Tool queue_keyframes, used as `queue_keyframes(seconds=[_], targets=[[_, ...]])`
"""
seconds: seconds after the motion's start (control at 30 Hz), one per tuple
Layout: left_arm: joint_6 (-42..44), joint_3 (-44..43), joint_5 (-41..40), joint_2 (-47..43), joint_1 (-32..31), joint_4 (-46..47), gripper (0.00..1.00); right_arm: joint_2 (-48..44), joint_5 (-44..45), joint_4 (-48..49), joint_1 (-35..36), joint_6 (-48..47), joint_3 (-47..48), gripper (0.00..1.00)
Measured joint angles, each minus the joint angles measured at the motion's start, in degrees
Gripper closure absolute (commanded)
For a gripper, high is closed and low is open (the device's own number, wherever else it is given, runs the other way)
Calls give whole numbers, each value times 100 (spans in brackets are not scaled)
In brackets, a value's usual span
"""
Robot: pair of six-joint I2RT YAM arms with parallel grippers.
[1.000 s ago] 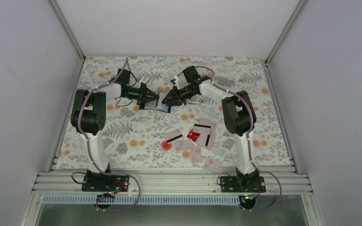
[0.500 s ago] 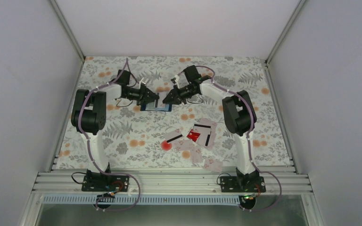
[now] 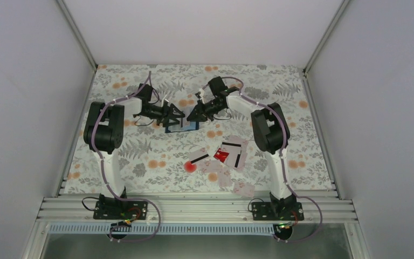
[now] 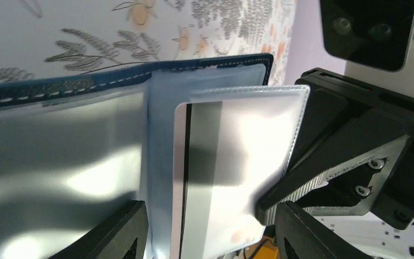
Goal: Put the credit cards into the card holder
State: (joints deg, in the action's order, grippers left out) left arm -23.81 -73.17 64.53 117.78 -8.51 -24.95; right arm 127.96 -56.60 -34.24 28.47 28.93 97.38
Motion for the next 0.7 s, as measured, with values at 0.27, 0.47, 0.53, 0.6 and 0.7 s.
queue_keyframes(seconds=[0.27,0.47,0.53,0.6,0.7], targets=[[245,-22,-772,-39,-20,-575,32,103,461,-459,0,-155,101,96],[424,-66,-1475,-240,-24,-949,33,107,868,-730,11,-251,151,96],[518,-96,-1797,-345,-28,-1075,33,122,1014,-863,24,-275,223,96],[599,-101,-2164,-481,-28,-1169,34,138,1154,-955,42,-313,310,96],[713,-92,-2594,-640,-28,-1244,35,142,1331,-1067,79,-350,374,96]])
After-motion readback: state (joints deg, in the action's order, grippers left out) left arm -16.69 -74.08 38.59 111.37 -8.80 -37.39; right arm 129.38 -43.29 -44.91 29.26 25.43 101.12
